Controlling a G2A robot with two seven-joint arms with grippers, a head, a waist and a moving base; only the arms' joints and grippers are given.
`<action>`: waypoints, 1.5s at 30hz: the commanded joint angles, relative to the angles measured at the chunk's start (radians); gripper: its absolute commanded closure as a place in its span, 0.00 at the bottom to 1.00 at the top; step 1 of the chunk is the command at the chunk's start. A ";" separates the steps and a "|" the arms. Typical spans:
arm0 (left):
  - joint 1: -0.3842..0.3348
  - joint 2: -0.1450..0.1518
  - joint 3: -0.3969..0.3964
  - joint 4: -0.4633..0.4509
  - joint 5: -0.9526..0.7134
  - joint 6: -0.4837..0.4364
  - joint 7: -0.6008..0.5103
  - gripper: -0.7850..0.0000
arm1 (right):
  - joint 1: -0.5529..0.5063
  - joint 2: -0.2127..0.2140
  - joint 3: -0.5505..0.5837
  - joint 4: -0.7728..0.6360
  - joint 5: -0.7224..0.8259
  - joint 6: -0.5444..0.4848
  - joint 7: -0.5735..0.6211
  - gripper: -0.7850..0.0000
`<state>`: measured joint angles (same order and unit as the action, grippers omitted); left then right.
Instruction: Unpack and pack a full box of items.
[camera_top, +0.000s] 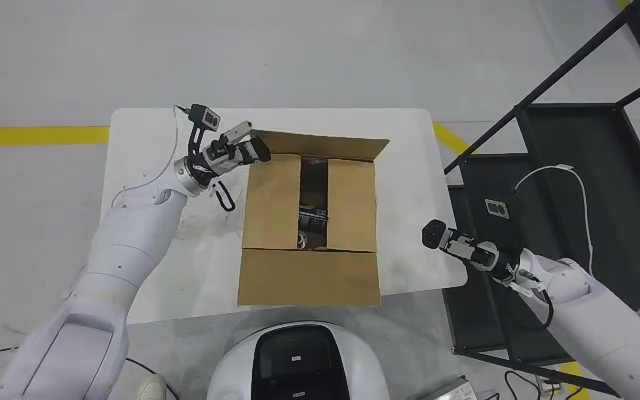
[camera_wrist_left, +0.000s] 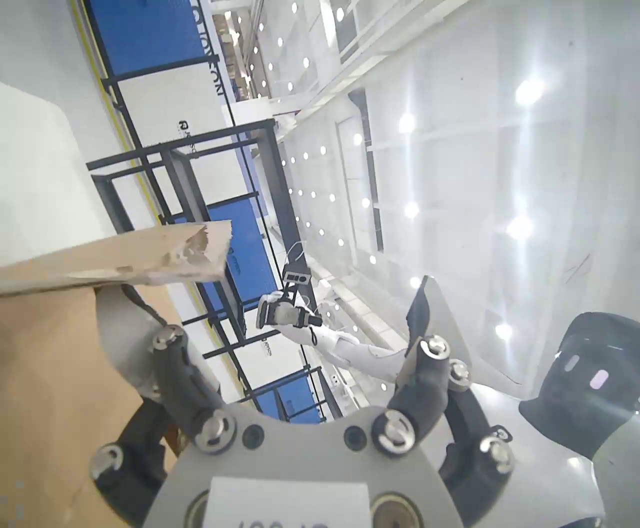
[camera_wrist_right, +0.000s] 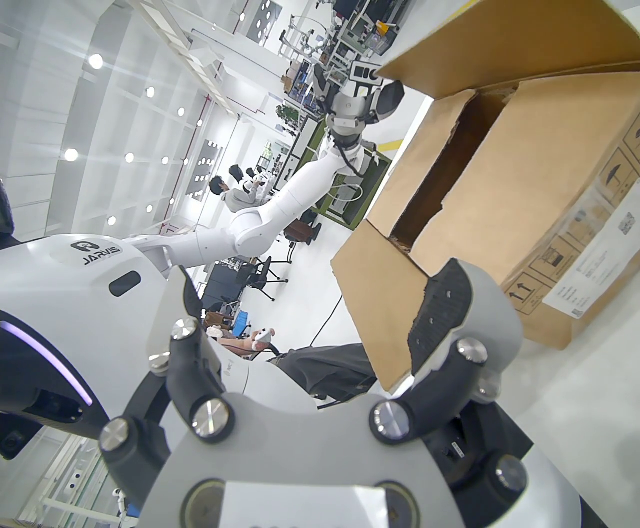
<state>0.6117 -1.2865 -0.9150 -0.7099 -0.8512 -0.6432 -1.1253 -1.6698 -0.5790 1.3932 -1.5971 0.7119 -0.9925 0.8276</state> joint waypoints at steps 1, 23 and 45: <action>-0.013 -0.006 0.005 0.020 0.003 -0.009 0.010 0.00 | 0.000 0.000 0.000 0.000 0.000 0.000 0.000 0.00; -0.009 -0.014 0.005 -0.021 0.035 -0.004 0.093 0.00 | 0.000 0.000 0.000 0.000 0.000 0.000 0.000 0.00; -0.157 -0.168 0.118 0.388 0.196 -0.064 0.476 0.00 | 0.000 0.000 0.000 0.000 0.000 0.000 0.000 0.00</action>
<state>0.4605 -1.4505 -0.7948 -0.3363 -0.6567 -0.7119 -0.6639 -1.6698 -0.5790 1.3932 -1.5971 0.7119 -0.9925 0.8276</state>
